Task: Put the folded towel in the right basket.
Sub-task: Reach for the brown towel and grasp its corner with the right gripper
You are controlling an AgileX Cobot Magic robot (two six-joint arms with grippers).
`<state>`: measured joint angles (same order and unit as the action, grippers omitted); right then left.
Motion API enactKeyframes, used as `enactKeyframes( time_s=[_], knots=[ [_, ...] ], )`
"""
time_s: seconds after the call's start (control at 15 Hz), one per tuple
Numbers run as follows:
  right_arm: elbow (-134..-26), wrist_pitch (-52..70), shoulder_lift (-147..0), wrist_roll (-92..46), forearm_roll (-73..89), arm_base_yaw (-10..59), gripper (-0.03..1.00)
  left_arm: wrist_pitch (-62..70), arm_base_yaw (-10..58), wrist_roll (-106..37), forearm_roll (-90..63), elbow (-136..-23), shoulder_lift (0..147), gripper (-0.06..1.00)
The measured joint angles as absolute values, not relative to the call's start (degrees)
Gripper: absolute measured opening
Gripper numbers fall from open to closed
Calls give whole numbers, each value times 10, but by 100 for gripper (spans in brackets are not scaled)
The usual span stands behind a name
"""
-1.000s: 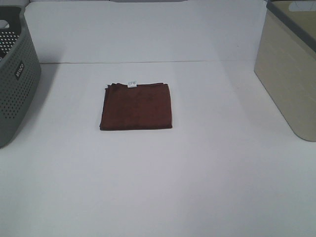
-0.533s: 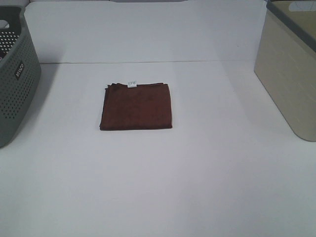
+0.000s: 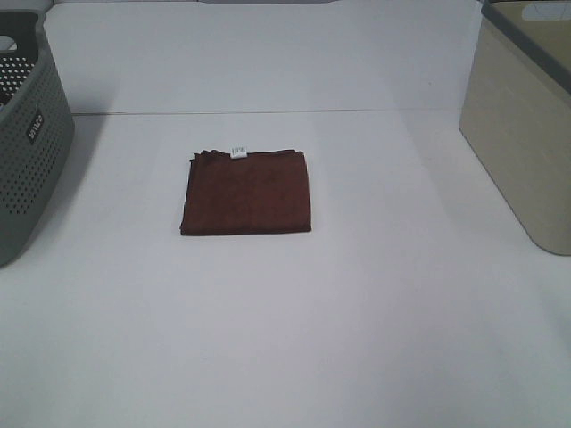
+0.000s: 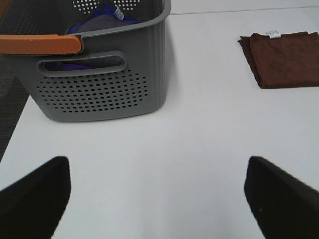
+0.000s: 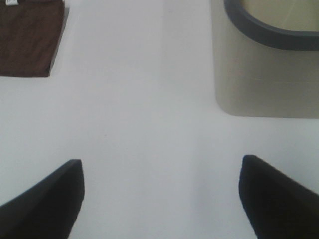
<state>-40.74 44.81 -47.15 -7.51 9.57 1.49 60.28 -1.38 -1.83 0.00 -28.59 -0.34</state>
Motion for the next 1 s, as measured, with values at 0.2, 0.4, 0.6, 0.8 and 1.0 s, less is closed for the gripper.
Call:
enactKeyframes(
  time_s=[0.2,0.4,0.6,0.8,1.0],
  knots=[
    [-514,458,-676,-162,196,15,82,603,-14,-18,0,-286,-3,88],
    [-600,468,-800,-195,246,39,82,603,-14,-18,0,-286,-3,88],
    [-680,473,-909,-195,262,78,81,603,-14,-18,0,-286,-3,88],
    [-769,494,-1022,-205,325,87,75,603,-14,-18,0,-286,-3,88],
    [-840,516,-1112,-218,354,87,72,603,-14,-18,0,-286,-3,88]
  ],
)
